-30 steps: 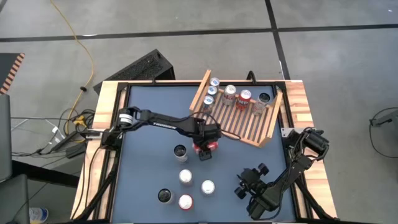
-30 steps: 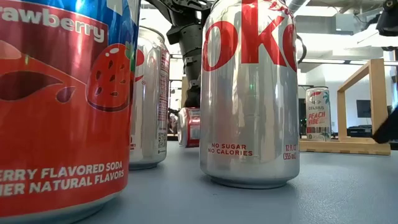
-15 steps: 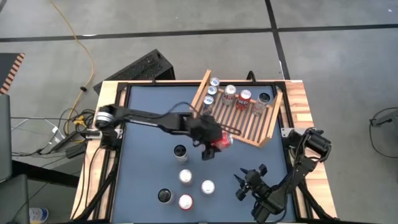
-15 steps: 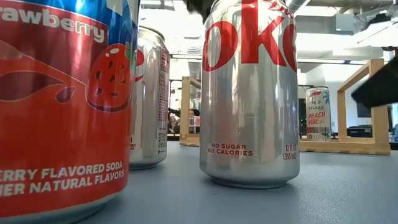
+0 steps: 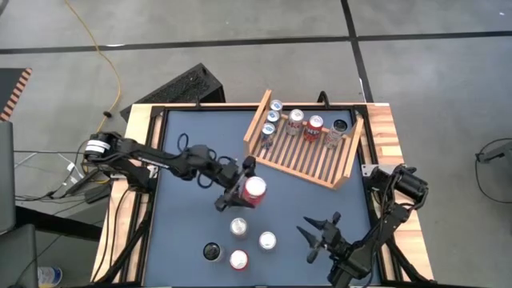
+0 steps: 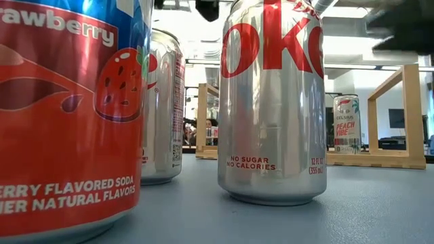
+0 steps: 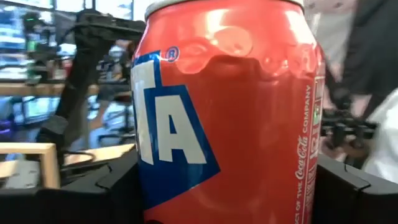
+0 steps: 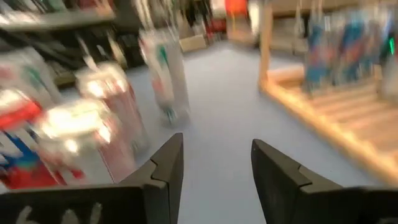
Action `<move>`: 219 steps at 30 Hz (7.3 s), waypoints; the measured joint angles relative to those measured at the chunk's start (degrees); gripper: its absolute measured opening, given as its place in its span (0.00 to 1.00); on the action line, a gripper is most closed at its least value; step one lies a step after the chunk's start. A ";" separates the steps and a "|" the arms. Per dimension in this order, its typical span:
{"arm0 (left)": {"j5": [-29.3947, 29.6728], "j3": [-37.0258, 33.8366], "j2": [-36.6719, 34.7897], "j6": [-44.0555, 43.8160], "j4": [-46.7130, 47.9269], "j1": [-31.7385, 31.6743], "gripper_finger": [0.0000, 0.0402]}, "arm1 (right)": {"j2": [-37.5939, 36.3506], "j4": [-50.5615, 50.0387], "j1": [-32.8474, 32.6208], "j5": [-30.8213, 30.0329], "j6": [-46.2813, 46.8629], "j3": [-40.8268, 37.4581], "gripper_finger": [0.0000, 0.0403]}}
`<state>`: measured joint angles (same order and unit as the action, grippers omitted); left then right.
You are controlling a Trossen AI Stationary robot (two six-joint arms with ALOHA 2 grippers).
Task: Place canned beverage on shelf
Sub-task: Put the top red soda can aligned with the other red soda can on the shelf
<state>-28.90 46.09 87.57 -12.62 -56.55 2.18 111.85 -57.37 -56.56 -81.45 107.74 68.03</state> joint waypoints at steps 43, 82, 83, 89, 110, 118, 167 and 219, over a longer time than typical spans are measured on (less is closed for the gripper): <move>-40.12 0.79 0.15 -25.66 -2.31 -1.78 0.73 | 2.85 -2.05 29.77 61.42 -128.09 67.14 0.70; -37.78 0.79 0.17 -28.50 3.12 -0.06 0.73 | 3.76 4.18 29.47 56.84 -149.99 65.46 0.70; -37.72 0.79 0.17 -28.61 3.12 0.13 0.73 | 3.76 3.89 29.32 56.03 -150.04 65.46 0.70; -36.96 0.79 0.17 -28.59 3.13 0.89 0.73 | 3.76 1.79 30.60 59.39 -145.04 65.46 0.70; -35.25 0.70 0.21 -27.43 7.60 0.96 0.73 | 8.51 -0.48 29.32 46.60 -151.42 65.60 0.73; -36.52 0.79 0.21 -28.13 7.99 1.26 0.73 | 5.14 0.09 26.54 46.87 -151.82 65.79 0.73; -35.95 0.79 0.17 -31.21 13.54 3.03 0.73 | 7.54 4.99 35.54 75.69 -160.83 65.64 0.73; -36.09 0.96 0.17 -30.75 12.52 3.82 0.73 | 8.31 4.41 38.29 80.40 -157.09 65.70 0.72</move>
<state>-64.99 47.05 87.74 -43.37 -44.03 6.00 120.16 -52.96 -18.27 -1.05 -49.36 133.73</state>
